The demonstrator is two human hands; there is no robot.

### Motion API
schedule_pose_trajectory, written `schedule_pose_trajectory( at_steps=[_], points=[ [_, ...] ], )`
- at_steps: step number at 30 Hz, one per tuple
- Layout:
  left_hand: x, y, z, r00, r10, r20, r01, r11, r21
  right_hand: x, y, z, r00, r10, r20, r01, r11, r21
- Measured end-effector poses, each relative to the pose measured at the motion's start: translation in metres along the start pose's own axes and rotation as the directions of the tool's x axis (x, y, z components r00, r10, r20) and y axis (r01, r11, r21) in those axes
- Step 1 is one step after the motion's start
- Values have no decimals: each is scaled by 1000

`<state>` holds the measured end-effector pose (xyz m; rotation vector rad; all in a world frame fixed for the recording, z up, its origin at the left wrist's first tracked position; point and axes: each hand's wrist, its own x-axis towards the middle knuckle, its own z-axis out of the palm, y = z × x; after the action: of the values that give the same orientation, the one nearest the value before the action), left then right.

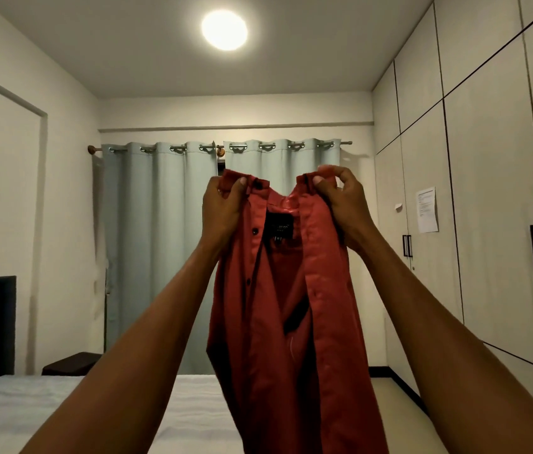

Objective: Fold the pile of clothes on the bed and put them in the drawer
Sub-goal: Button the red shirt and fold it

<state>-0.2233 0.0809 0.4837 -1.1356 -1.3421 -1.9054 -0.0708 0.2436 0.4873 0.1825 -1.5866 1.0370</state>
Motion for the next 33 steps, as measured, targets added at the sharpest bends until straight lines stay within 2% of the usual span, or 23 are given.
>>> schedule_pose_trajectory(
  at_steps=[1, 2, 3, 4, 5, 6, 8, 10, 11, 13, 17, 19, 21, 24, 26, 28, 31, 33],
  points=[
    [5, 8, 1, 995, -100, 31, 102, 990, -93, 1, -10, 0, 999, 27, 35, -30, 996, 87],
    [12, 7, 0, 964, -237, 119, 255, 953, -165, 0, -18, -1, 994, 69, 85, -82, 983, 167],
    [15, 6, -3, 896, -366, 253, 420, 884, -208, -1, -23, -2, 983, 126, 132, -151, 967, 203],
    [12, 1, -8, 803, -459, 380, 549, 818, -170, -6, -22, -4, 966, 195, 170, -226, 956, 189],
    [6, -10, -11, 728, -518, 449, 616, 782, -96, -12, -16, -5, 941, 271, 202, -300, 946, 126],
    [-7, -28, -13, 686, -573, 448, 639, 769, 7, -23, -1, -6, 907, 356, 226, -369, 929, 18],
    [-47, -64, -16, 660, -671, 338, 643, 737, 209, -51, 46, -9, 829, 501, 248, -451, 862, -232],
    [-113, -108, -22, 612, -729, 307, 665, 685, 298, -102, 104, -12, 750, 615, 243, -489, 764, -421],
    [-161, -133, -27, 567, -757, 325, 684, 652, 326, -143, 135, -14, 703, 672, 233, -511, 705, -492],
    [-247, -177, -40, 501, -791, 351, 687, 611, 394, -221, 185, -16, 621, 751, 224, -531, 613, -586],
    [-428, -233, -80, 375, -883, 284, 713, 470, 520, -401, 265, -22, 424, 892, 157, -621, 413, -666],
    [-487, -249, -96, 317, -914, 254, 707, 406, 579, -461, 283, -24, 338, 930, 141, -666, 342, -663],
    [-519, -258, -107, 277, -942, 192, 697, 334, 634, -492, 292, -25, 297, 946, 129, -677, 304, -670],
    [-538, -268, -115, 278, -944, 180, 616, 319, 720, -510, 304, -26, 347, 928, 134, -621, 335, -709],
    [-540, -275, -117, 309, -930, 202, 495, 338, 800, -516, 312, -27, 421, 893, 159, -523, 383, -761],
    [-541, -282, -118, 345, -910, 230, 392, 363, 845, -521, 320, -27, 467, 861, 202, -400, 409, -820],
    [-539, -294, -120, 386, -850, 357, 269, 474, 838, -524, 335, -25, 474, 823, 315, -229, 460, -858],
    [-535, -302, -121, 371, -805, 464, 118, 536, 836, -520, 339, -25, 439, 795, 418, -99, 505, -857]
  ],
)
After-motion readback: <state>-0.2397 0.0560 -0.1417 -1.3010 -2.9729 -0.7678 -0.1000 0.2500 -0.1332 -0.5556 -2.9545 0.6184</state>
